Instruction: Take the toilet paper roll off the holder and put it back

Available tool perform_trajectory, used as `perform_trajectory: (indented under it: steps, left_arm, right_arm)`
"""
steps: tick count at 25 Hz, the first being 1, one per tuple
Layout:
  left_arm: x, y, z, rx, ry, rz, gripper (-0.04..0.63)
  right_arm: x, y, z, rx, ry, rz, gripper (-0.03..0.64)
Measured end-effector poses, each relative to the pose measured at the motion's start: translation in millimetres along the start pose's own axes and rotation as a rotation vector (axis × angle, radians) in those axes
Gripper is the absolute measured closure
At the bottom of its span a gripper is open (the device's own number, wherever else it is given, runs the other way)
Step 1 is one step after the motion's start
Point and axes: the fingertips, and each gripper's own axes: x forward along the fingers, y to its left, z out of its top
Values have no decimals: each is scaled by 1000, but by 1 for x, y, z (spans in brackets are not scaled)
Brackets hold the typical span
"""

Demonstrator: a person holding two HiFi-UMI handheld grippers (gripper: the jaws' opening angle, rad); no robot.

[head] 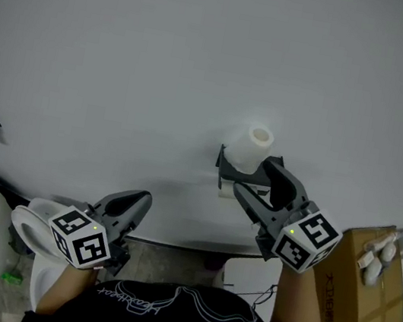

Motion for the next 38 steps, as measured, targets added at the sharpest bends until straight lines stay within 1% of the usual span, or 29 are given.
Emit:
perform_trajectory:
  steps: [3, 4, 5, 7, 10, 13, 16, 18, 21, 23, 26, 29, 38]
  left_arm:
    - [-5, -9, -4, -10, 4, -12, 589]
    - [-7, -12, -6, -16, 4, -18, 589]
    - [-8, -16, -8, -22, 4, -27, 590]
    - [-10, -24, -13, -30, 6, -44, 589]
    - [-13, -35, -22, -41, 16, -64, 589]
    - [-15, -47, -29, -49, 22, -96, 589]
    - [-16, -59, -36, -53, 26, -132, 589]
    - [-18, -68, -39, -53, 26, -165, 589]
    - [-20, -78, -46, -43, 37, -189, 591]
    - [-22, -82, -49, -40, 46, -192, 589]
    - [-24, -86, -51, -32, 55, -194, 590]
    - [-26, -87, -53, -35, 60, -187, 591]
    - [-23, -90, -57, -34, 75, -200, 589]
  right_arm:
    - [-13, 29, -15, 23, 16, 59, 358]
    - [-16, 36, -21, 32, 20, 68, 374]
    - [-20, 42, -27, 42, 24, 71, 377]
    - [-26, 49, -39, 69, 32, 63, 398]
    - [-35, 59, -55, 142, 32, 50, 470]
    - [-44, 70, -70, 209, 38, 65, 526]
    - [-51, 75, -89, 266, 55, 53, 612]
    - [-54, 79, -99, 292, 59, 51, 612]
    - [-57, 87, -112, 267, 73, 43, 612]
    - [-59, 91, -117, 276, 72, 47, 612]
    - [-60, 93, -121, 326, 71, 42, 612]
    - [-65, 96, -120, 349, 59, 48, 612]
    - [-69, 103, -114, 332, 37, 51, 612]
